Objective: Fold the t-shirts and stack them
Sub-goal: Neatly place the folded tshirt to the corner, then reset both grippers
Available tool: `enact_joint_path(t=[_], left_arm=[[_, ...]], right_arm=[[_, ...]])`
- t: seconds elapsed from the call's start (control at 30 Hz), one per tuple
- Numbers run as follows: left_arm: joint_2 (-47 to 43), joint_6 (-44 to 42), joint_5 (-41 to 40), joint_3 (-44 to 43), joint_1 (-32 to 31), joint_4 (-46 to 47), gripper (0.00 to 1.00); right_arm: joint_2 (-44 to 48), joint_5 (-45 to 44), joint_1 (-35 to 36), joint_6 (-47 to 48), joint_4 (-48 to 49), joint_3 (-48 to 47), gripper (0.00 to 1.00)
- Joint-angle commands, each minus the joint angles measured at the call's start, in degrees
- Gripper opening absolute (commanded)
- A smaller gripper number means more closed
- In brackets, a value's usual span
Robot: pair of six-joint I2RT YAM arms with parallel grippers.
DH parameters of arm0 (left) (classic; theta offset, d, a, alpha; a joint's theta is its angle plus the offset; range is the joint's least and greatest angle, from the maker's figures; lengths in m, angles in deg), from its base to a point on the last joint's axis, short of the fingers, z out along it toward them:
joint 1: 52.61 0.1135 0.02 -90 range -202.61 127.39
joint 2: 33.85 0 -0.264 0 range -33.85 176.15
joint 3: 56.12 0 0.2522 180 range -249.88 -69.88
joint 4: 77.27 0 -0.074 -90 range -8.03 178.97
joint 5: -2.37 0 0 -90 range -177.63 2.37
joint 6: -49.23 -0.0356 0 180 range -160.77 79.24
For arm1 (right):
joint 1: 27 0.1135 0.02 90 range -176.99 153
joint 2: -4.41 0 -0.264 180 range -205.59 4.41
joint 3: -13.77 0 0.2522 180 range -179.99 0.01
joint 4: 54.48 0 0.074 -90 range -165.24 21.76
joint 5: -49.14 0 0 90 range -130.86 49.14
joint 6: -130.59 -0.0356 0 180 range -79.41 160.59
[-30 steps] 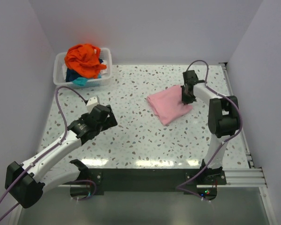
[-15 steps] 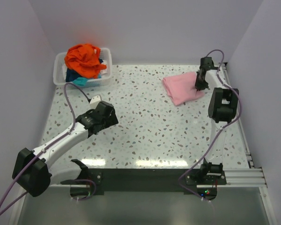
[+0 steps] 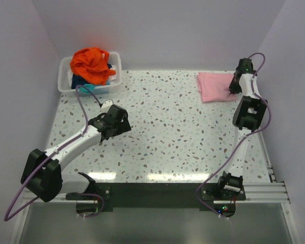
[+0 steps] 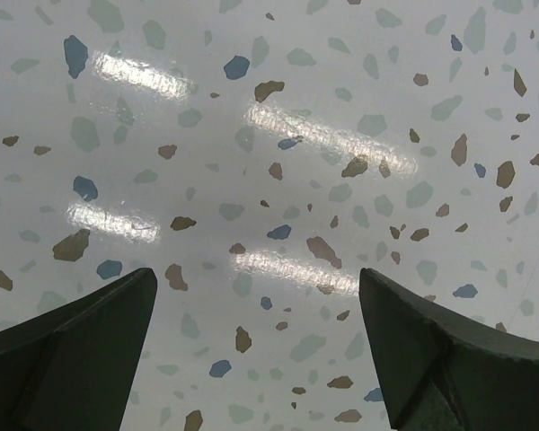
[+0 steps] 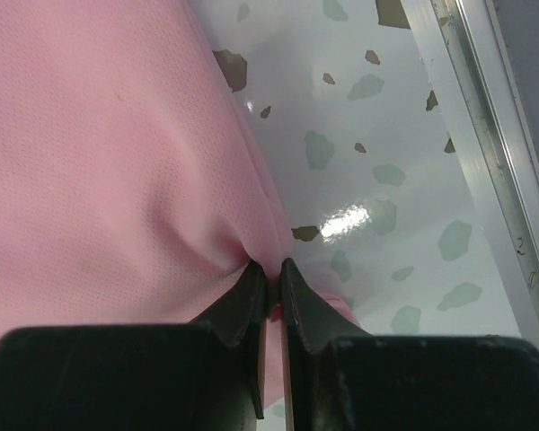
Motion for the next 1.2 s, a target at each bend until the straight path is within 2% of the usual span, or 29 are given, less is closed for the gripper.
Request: enact_joint_path(t=[0.0, 0.17, 0.27, 0.3, 0.4, 0.5, 0.63, 0.9, 1.03, 1.17], left_arm=[[0.7, -1.0, 0.4, -2.8, 0.6, 2.3, 1.00], [1.3, -1.3, 0.9, -3.5, 0.6, 2.7, 1.00], [1.4, -1.6, 1.0, -3.7, 0.6, 2.9, 1.00], [1.4, -1.6, 1.1, -3.8, 0.6, 2.9, 1.00], [1.3, -2.7, 1.2, -4.4, 0.6, 3.5, 1.00], [1.2, -4.0, 1.0, -6.0, 0.6, 3.4, 1.00], [-1.0, -4.8, 1.0, -6.2, 0.6, 4.3, 1.00], [-5.3, -5.8, 2.1, -5.6, 0.6, 4.5, 1.00], [-8.9, -5.8, 2.9, -4.6, 0.6, 4.3, 1.00], [-12.6, -4.7, 2.8, -2.9, 0.6, 3.1, 1.00]], right_arm=[[-1.2, -0.9, -0.8, 0.8, -1.1, -2.6, 0.00], [-0.6, 0.8, -1.3, 2.2, 0.6, -2.6, 0.01], [0.2, 1.2, -1.3, 1.6, 0.9, -2.5, 0.18], [1.1, 1.9, -1.3, 1.2, 1.1, -2.2, 0.29], [3.1, 2.7, -1.3, 0.1, 2.1, 0.2, 0.43], [6.7, 3.2, -1.3, -1.0, 4.2, 3.1, 0.99], [12.2, 2.0, -1.2, -3.2, 7.7, 8.3, 0.99], [22.9, 0.7, -1.2, -4.5, 8.4, 15.5, 0.99], [32.7, 2.4, -1.2, -4.8, 13.2, 24.6, 0.99], [44.8, 6.4, 0.3, -6.8, 18.3, 40.1, 0.99]])
